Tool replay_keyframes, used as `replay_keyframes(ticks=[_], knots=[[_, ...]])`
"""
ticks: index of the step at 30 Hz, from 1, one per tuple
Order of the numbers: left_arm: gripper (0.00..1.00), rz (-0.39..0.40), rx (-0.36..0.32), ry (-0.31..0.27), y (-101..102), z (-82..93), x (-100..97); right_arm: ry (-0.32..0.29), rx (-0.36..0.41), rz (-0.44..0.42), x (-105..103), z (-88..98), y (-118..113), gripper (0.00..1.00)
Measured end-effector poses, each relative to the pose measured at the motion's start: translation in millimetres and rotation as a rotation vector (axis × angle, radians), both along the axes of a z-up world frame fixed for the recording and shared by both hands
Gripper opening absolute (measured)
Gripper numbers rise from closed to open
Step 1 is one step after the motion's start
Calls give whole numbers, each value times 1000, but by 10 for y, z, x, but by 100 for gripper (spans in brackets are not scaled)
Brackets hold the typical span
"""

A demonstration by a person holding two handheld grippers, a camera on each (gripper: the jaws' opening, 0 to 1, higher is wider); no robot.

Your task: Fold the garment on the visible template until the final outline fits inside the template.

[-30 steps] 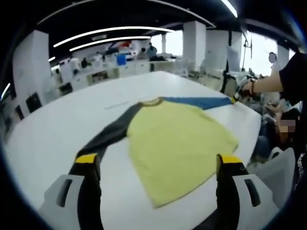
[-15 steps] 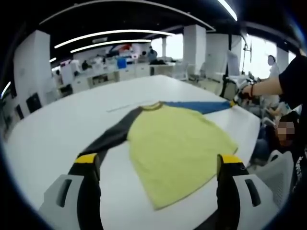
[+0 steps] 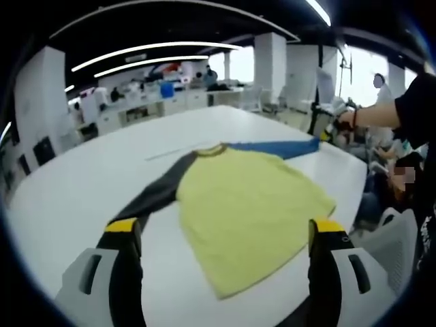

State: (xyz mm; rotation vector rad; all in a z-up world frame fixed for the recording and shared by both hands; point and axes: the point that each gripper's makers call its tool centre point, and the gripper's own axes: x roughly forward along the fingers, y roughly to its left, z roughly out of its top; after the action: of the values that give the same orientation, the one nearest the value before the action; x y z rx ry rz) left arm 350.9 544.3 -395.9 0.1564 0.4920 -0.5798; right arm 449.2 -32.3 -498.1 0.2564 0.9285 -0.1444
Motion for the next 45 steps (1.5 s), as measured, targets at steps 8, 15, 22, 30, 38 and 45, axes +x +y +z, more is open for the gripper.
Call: replay_keyframes(ticks=[8,15,22,30,38,45], knots=[[99,-8,-4,5,23,-21,-22,-46,-2,68,178,190,310,0],[99,-18,-3,2,34,-18,-43,-74,9,131,333,314,623,0],[99,-22,-7,7,57,-36,-63,-96,9,179,301,487,1032,0],[99,-25,-10,3,68,-21,-79,-99,7,257,406,567,1382,0],[99,-30,-10,1,68,-18,-111,-110,15,321,542,616,1669,0],[99,-27,-29,-1,68,10,-130,-116,33,363,634,639,1909,0]])
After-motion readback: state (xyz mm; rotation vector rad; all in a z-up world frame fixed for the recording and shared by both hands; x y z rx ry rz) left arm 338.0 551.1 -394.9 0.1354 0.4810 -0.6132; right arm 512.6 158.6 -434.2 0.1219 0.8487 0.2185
